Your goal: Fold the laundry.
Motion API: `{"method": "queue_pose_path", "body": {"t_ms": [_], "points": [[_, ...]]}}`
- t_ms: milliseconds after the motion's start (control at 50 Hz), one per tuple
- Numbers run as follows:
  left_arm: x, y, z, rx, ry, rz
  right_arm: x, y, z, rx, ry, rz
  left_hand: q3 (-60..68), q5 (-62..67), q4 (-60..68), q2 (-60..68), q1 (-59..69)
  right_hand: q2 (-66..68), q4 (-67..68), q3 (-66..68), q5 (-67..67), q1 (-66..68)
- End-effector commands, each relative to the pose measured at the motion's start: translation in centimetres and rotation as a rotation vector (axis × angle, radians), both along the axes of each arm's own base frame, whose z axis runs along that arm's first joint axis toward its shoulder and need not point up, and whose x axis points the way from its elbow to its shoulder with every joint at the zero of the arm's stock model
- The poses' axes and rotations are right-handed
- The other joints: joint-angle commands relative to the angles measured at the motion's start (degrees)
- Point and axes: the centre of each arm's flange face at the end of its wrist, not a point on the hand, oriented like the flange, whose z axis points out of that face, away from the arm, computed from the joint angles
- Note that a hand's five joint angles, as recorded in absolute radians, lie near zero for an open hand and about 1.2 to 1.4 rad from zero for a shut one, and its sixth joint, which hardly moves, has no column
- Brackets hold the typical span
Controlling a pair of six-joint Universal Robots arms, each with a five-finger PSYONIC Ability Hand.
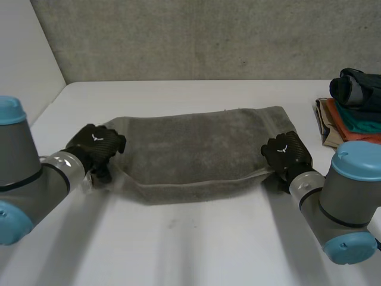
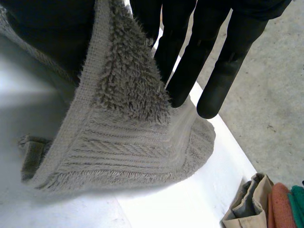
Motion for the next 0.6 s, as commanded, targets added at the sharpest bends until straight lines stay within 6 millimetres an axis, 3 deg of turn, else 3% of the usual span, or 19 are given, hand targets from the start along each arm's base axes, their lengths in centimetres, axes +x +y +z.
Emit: {"method": "queue_pose_path", "body": {"t_ms": [20,140,180,260,280,300,340,420,500,600], "points": [[0.1,-1.3,-2.7,0.146,-0.036,0.026,-0.1,0.1,-0.2,0.007,0.004,-0.002,11.32,12.43,12.16,11.71,11.74,12.18,11.19,11.62,13.44,14.59],[0.8,-1.9,-3.5,0.201,-0.094,0.108,-0.2,0.1,-0.2,0.009,0.006,-0.005,28.81,29.92,29.65,29.20,29.23,12.18,11.19,11.62,13.44,14.59],[0.8,-1.7,-3.2,0.194,-0.108,0.130,-0.2,0.1,-0.1,0.008,0.004,-0.008,46.90,48.01,47.74,47.29,47.32,12.18,11.19,11.62,13.44,14.59],[0.8,-1.6,-2.2,0.157,-0.100,0.136,-0.2,0.1,0.4,0.002,-0.001,-0.010,48.01,49.12,48.84,48.40,48.42,12.18,11.19,11.62,13.44,14.59],[0.8,-1.4,-1.0,0.128,-0.088,0.138,-0.2,0.2,0.6,0.003,-0.002,-0.009,48.01,49.12,48.84,48.40,48.42,9.57,8.59,9.01,10.83,11.98],[0.8,-1.3,-0.7,0.116,-0.084,0.134,-0.2,0.2,0.8,0.007,-0.004,-0.011,48.01,49.12,48.84,48.40,48.42,-10.43,-11.42,-11.00,-9.18,-8.03],[0.9,-1.1,0.0,0.096,-0.077,0.136,-0.4,0.3,0.9,0.043,-0.023,-0.023,48.01,49.12,48.84,48.40,48.42,-32.88,-33.87,-33.44,-31.62,-30.47],[1.1,-0.7,0.1,0.093,-0.075,0.137,-1.4,0.0,0.9,0.153,-0.100,-0.091,48.01,49.12,48.84,48.40,48.42,-34.02,-35.01,-34.58,-32.76,-31.61],[1.4,-0.7,-0.4,0.103,-0.078,0.147,-4.0,-1.5,1.3,0.293,-0.220,-0.223,48.01,49.12,48.84,48.40,48.42,-32.68,-33.67,-33.24,-31.42,-30.27],[1.8,-0.8,-0.6,0.091,-0.073,0.158,-5.7,-2.6,0.5,0.423,-0.310,-0.290,48.01,49.12,48.84,48.40,48.42,-26.64,-27.63,-27.21,-25.39,-24.24]]}}
